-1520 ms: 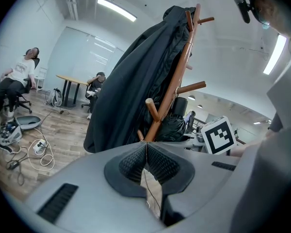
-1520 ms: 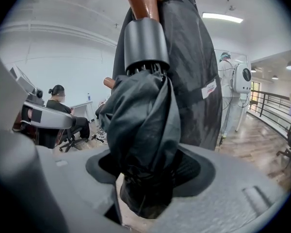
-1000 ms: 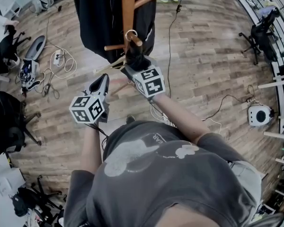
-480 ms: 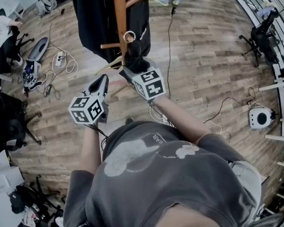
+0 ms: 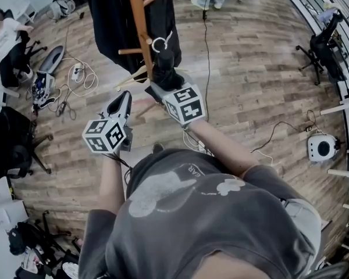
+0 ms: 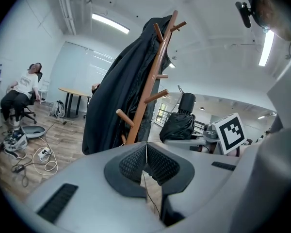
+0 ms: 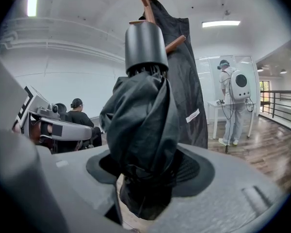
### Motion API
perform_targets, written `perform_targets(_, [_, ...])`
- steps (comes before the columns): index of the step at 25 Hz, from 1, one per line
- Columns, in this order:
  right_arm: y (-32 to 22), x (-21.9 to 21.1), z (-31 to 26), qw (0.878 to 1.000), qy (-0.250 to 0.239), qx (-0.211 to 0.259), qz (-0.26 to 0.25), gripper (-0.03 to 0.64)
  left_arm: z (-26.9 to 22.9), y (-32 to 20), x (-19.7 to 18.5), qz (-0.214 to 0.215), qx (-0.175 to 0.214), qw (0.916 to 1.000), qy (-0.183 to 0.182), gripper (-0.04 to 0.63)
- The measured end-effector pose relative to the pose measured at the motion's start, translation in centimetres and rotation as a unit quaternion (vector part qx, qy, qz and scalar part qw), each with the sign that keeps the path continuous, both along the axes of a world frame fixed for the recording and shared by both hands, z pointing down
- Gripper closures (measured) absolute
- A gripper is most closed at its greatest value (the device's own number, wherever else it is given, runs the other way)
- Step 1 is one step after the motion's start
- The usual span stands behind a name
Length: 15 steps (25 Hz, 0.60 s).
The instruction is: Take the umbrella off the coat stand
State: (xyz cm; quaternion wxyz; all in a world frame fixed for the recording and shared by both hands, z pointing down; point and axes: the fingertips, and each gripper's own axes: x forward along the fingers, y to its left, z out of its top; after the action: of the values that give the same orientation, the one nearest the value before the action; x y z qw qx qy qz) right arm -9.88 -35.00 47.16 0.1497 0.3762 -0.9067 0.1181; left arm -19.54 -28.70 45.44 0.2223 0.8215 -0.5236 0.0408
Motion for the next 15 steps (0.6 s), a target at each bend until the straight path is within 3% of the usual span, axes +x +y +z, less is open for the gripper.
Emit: perform_targets(15, [7.1, 6.8, -5.4, 0.996, -0.071, 0.048, -0.015, 0.345, -1.1, 7.5, 6.6, -0.021, 0.005, 0.9998, -0.003, 0.583])
